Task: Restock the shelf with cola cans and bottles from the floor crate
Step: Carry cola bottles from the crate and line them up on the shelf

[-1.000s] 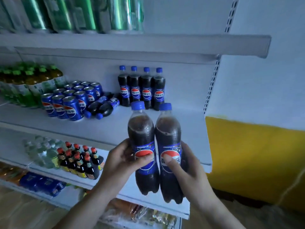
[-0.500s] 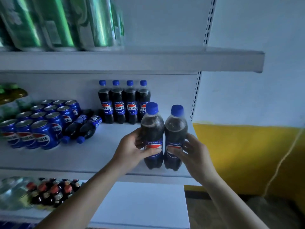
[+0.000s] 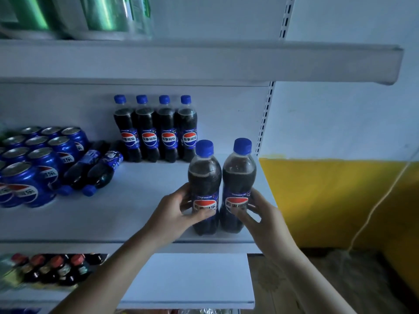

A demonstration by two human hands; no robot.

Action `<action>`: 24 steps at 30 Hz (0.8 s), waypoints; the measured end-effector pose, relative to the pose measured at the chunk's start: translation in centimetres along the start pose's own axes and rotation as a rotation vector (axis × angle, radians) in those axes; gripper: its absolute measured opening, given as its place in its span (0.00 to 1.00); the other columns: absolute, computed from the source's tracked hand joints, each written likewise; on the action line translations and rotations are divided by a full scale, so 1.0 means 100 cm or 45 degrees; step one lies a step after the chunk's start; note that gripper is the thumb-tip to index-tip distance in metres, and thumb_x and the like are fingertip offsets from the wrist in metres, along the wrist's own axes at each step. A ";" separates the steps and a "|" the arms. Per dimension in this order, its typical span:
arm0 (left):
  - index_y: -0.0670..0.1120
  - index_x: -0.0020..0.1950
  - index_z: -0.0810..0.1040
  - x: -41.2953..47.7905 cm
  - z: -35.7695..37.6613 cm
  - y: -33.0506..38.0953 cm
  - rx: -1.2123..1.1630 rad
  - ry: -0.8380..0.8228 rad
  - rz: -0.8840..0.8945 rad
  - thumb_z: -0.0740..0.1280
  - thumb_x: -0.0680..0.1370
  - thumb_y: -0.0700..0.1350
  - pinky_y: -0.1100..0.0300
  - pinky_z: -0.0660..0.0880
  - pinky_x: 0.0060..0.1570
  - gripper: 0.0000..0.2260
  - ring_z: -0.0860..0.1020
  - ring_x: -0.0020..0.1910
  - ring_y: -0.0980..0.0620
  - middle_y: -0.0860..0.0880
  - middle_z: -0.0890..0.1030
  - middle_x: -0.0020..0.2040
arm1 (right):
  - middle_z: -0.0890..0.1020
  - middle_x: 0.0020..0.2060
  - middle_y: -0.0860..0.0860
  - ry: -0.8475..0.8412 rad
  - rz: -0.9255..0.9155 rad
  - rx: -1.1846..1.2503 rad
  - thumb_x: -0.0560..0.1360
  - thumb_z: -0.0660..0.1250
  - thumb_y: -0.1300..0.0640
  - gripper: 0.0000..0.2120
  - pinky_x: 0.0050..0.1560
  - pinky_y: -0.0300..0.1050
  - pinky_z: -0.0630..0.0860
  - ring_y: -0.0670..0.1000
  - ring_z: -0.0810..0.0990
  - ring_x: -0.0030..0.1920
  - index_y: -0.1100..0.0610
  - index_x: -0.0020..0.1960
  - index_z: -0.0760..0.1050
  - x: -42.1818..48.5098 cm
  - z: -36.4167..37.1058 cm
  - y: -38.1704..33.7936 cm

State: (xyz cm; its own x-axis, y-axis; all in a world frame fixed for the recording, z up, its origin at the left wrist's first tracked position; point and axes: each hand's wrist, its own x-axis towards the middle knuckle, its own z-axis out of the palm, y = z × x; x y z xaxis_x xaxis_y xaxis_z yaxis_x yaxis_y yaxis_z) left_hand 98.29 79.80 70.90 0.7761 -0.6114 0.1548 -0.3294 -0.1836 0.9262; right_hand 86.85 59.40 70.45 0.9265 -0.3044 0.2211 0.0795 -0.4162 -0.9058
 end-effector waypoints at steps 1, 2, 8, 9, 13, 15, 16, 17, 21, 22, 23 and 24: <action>0.55 0.64 0.78 -0.005 0.001 -0.004 0.086 0.001 0.016 0.80 0.72 0.48 0.54 0.75 0.66 0.23 0.81 0.61 0.60 0.59 0.84 0.59 | 0.82 0.58 0.31 -0.001 0.003 -0.066 0.78 0.72 0.53 0.23 0.62 0.34 0.75 0.33 0.78 0.61 0.42 0.71 0.72 -0.003 0.000 0.005; 0.55 0.65 0.76 -0.011 0.003 -0.009 0.197 0.026 0.048 0.79 0.72 0.50 0.56 0.75 0.65 0.23 0.80 0.61 0.62 0.61 0.83 0.60 | 0.80 0.58 0.29 0.019 -0.004 -0.159 0.78 0.72 0.52 0.24 0.60 0.30 0.74 0.30 0.76 0.60 0.40 0.71 0.70 -0.007 0.001 0.010; 0.57 0.56 0.71 -0.038 0.015 -0.020 0.565 0.303 0.066 0.74 0.71 0.63 0.58 0.75 0.39 0.21 0.77 0.40 0.56 0.58 0.76 0.42 | 0.75 0.46 0.41 0.290 0.005 -0.601 0.71 0.73 0.41 0.31 0.38 0.31 0.71 0.41 0.77 0.44 0.51 0.71 0.74 -0.028 0.014 0.033; 0.59 0.55 0.69 -0.038 0.019 -0.018 0.566 0.303 0.050 0.74 0.70 0.64 0.61 0.73 0.36 0.21 0.76 0.38 0.57 0.58 0.76 0.40 | 0.75 0.43 0.40 0.272 0.003 -0.636 0.71 0.72 0.40 0.31 0.35 0.32 0.71 0.43 0.76 0.38 0.50 0.70 0.74 -0.028 0.018 0.032; 0.57 0.47 0.63 -0.028 0.031 -0.012 0.588 0.298 0.024 0.76 0.72 0.58 0.69 0.67 0.31 0.21 0.77 0.37 0.63 0.70 0.76 0.41 | 0.71 0.39 0.40 0.272 -0.037 -0.738 0.72 0.75 0.44 0.25 0.32 0.25 0.61 0.41 0.69 0.34 0.52 0.65 0.75 -0.021 0.033 0.032; 0.55 0.46 0.61 -0.022 0.033 -0.012 0.569 0.264 0.022 0.76 0.73 0.55 0.70 0.68 0.33 0.22 0.76 0.39 0.66 0.73 0.75 0.44 | 0.71 0.39 0.41 0.286 -0.026 -0.738 0.73 0.75 0.46 0.23 0.31 0.27 0.62 0.44 0.74 0.34 0.53 0.64 0.75 -0.015 0.035 0.034; 0.54 0.46 0.61 -0.019 0.032 -0.012 0.566 0.248 0.024 0.76 0.74 0.55 0.71 0.68 0.33 0.21 0.76 0.40 0.67 0.71 0.76 0.43 | 0.71 0.40 0.41 0.287 -0.023 -0.740 0.73 0.75 0.46 0.23 0.31 0.30 0.63 0.46 0.77 0.35 0.53 0.64 0.74 -0.012 0.034 0.035; 0.54 0.47 0.62 -0.016 0.031 -0.012 0.567 0.236 0.024 0.75 0.74 0.55 0.72 0.68 0.34 0.21 0.76 0.40 0.68 0.65 0.77 0.41 | 0.71 0.40 0.42 0.283 -0.024 -0.746 0.74 0.73 0.46 0.23 0.30 0.35 0.66 0.49 0.79 0.35 0.54 0.64 0.74 -0.010 0.034 0.036; 0.53 0.49 0.61 0.007 0.027 -0.019 0.620 0.196 -0.027 0.73 0.75 0.57 0.65 0.68 0.33 0.21 0.76 0.36 0.58 0.56 0.72 0.35 | 0.76 0.43 0.47 0.253 -0.017 -0.842 0.76 0.68 0.42 0.22 0.33 0.45 0.73 0.53 0.81 0.38 0.52 0.66 0.73 0.010 0.028 0.039; 0.53 0.49 0.61 0.016 0.026 -0.022 0.634 0.184 -0.029 0.73 0.75 0.58 0.64 0.68 0.33 0.21 0.76 0.36 0.56 0.55 0.72 0.36 | 0.77 0.45 0.47 0.226 0.015 -0.852 0.77 0.67 0.41 0.22 0.35 0.46 0.74 0.54 0.81 0.41 0.51 0.66 0.72 0.018 0.026 0.040; 0.53 0.49 0.61 0.024 0.025 -0.025 0.646 0.173 -0.024 0.73 0.76 0.58 0.58 0.71 0.35 0.21 0.78 0.39 0.52 0.55 0.73 0.37 | 0.78 0.48 0.47 0.197 0.047 -0.843 0.78 0.67 0.41 0.21 0.38 0.47 0.75 0.54 0.81 0.44 0.51 0.66 0.71 0.026 0.024 0.040; 0.52 0.50 0.61 0.034 0.024 -0.028 0.659 0.164 -0.017 0.72 0.76 0.57 0.55 0.72 0.37 0.21 0.79 0.42 0.48 0.54 0.74 0.40 | 0.78 0.49 0.48 0.176 0.069 -0.826 0.79 0.67 0.42 0.21 0.41 0.48 0.75 0.55 0.81 0.46 0.50 0.67 0.70 0.036 0.023 0.041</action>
State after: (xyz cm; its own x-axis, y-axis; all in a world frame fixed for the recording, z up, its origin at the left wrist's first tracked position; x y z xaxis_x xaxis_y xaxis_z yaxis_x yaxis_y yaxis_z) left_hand 100.56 76.40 68.02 0.8308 -0.5133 0.2152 -0.5163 -0.5663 0.6425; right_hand 91.33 58.56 66.66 0.8640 -0.4285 0.2644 -0.2435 -0.8152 -0.5254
